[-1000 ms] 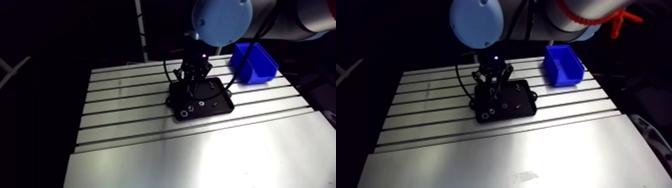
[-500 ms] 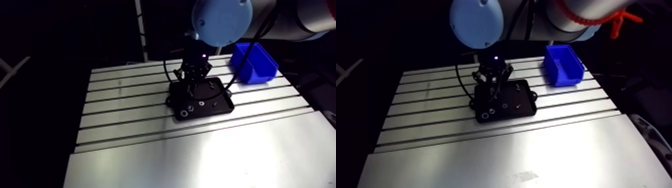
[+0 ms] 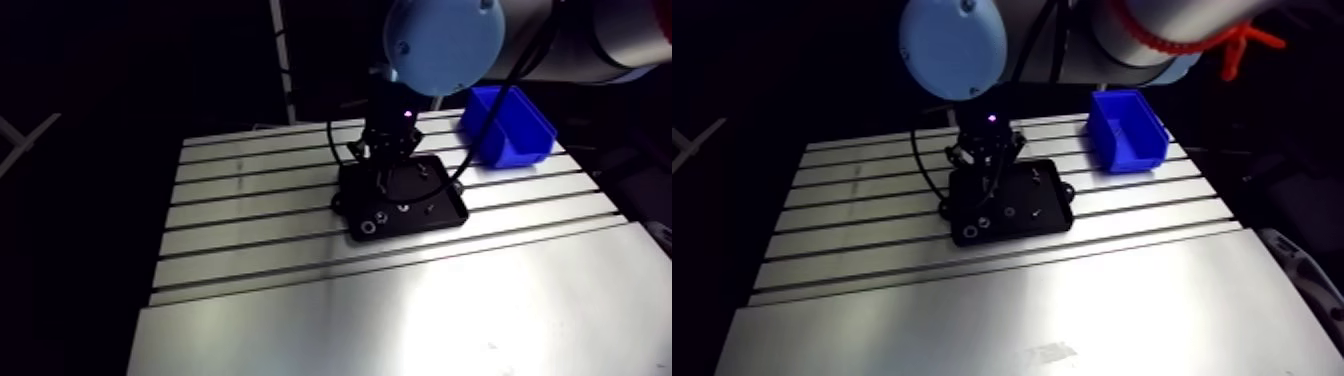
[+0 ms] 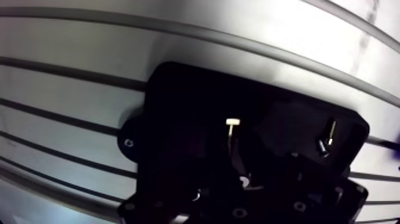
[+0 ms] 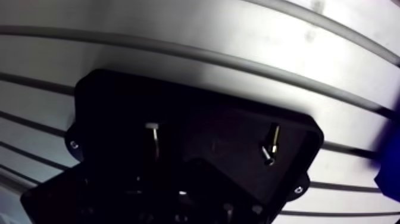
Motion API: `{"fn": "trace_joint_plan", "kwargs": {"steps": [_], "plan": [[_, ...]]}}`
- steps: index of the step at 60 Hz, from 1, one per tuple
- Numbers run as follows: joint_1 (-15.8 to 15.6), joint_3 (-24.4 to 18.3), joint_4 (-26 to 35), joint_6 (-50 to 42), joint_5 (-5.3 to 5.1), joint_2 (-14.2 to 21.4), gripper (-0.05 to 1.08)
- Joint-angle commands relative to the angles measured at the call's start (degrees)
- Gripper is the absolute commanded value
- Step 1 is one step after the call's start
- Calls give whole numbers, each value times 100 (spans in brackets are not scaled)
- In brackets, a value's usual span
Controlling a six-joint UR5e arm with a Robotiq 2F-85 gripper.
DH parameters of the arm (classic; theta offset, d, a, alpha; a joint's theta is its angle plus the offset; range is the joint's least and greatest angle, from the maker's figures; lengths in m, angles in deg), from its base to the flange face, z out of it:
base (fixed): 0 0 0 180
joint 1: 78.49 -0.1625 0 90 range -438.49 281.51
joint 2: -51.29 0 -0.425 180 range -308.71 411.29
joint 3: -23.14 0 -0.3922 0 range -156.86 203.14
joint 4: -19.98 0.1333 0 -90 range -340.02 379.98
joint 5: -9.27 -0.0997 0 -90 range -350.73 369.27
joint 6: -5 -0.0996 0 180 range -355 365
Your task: Pick up the M10 bolt from the tray and put it into the blue bin.
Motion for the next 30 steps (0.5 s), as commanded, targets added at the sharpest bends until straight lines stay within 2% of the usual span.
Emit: {"fn": "trace_joint_plan", "kwargs": {"steps": [1, 30], "plan": [[0, 19, 0, 0, 0, 2, 73], [0, 21, -9, -9, 0, 2, 75]]}}
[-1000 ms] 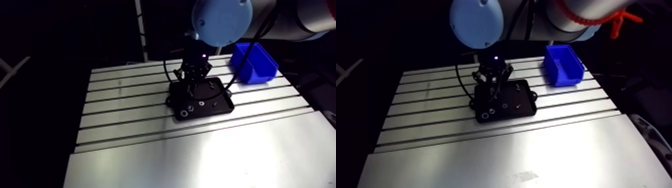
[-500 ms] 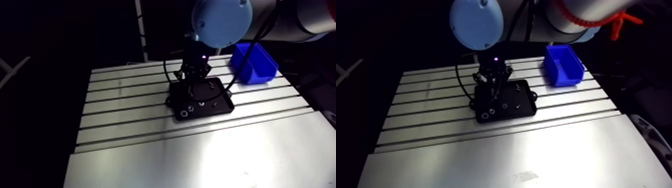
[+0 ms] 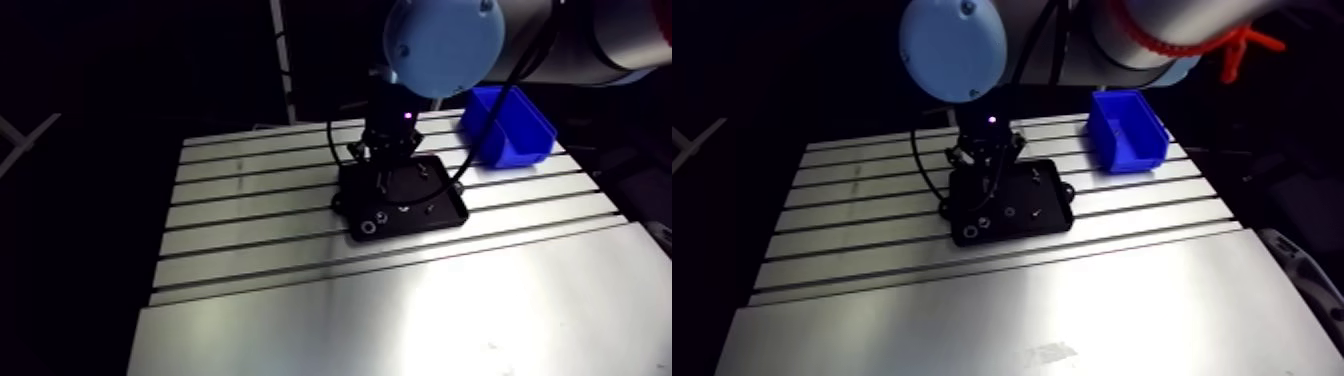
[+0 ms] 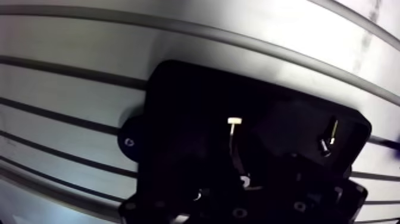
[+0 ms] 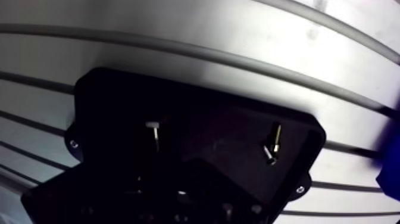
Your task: Pick up the M10 bolt from the tray and put it into the blue bin.
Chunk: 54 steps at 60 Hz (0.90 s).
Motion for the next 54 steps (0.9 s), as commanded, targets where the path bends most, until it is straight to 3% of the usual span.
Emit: {"fn": "trace_joint_plan", "kwargs": {"steps": [1, 28, 44, 54], "plan": [[3, -2, -1, -7, 0, 1, 76], [3, -2, -1, -7, 0, 8, 82], [3, -20, 24, 3, -69, 78, 100], [2, -11, 108, 2, -45, 224, 104]]}}
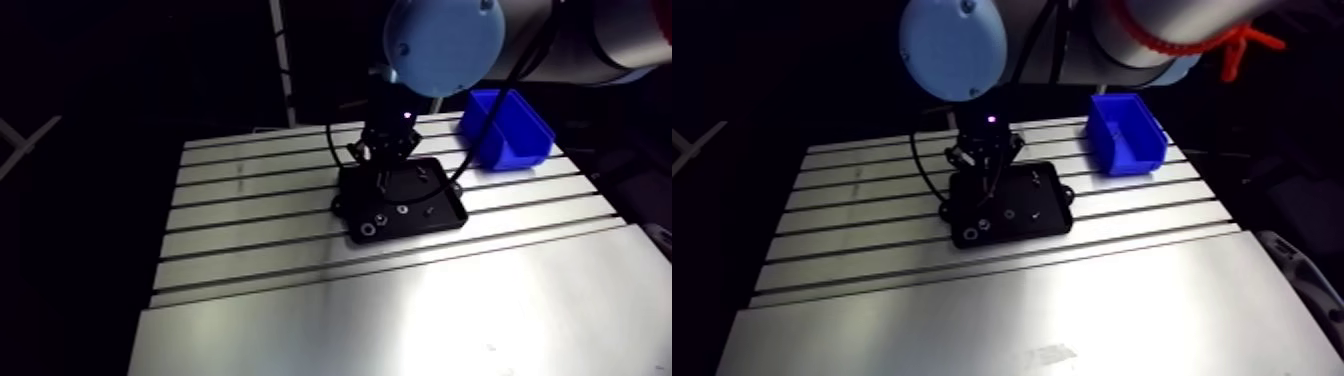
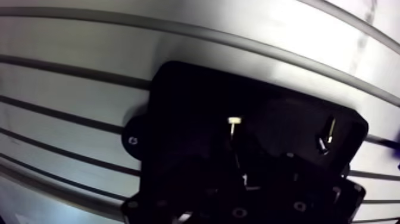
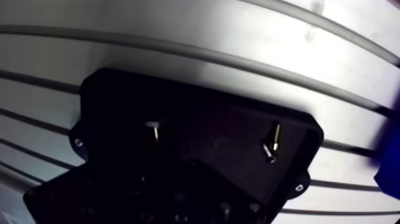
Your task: Pick up the M10 bolt from the tray and put it into the blue bin.
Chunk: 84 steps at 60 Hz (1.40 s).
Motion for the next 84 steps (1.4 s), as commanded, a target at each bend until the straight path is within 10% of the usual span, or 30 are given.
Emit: {"fn": "trace_joint_plan", "kwargs": {"steps": [1, 39, 53, 84], "plan": [[-1, 1, 85, 0, 3, 158, 104], [274, -271, 1679, 1313, 48, 1079, 104], [760, -744, 2525, 3713, 21, 1289, 104], [1821, -1039, 2406, 7805, 38, 1509, 104]]}}
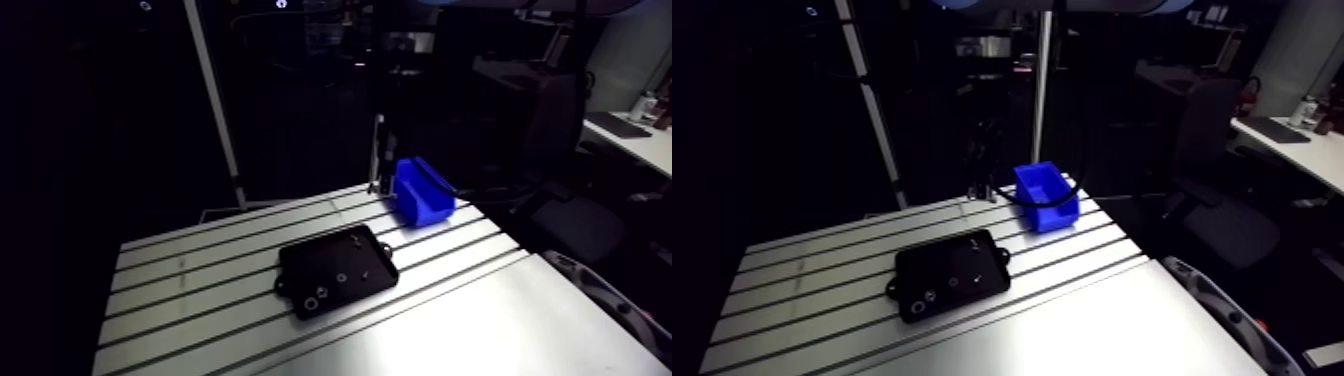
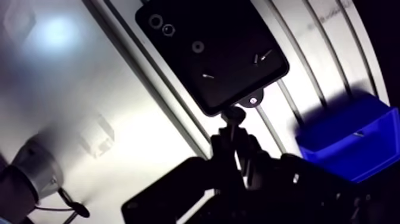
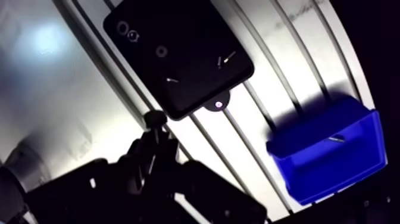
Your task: Pick up the M10 bolt from the tray and put it into the blue bin.
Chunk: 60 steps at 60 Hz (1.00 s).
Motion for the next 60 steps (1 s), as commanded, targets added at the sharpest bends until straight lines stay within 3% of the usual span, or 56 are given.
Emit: {"fn": "trace_joint_plan", "kwargs": {"steps": [1, 18, 32, 60], "plan": [[584, -201, -88, 2259, 24, 105, 104], [950, -278, -955, 3548, 43, -45, 104], [952, -362, -1624, 3658, 8, -328, 104], [908, -913, -1828, 3674, 68, -1173, 104]]}}
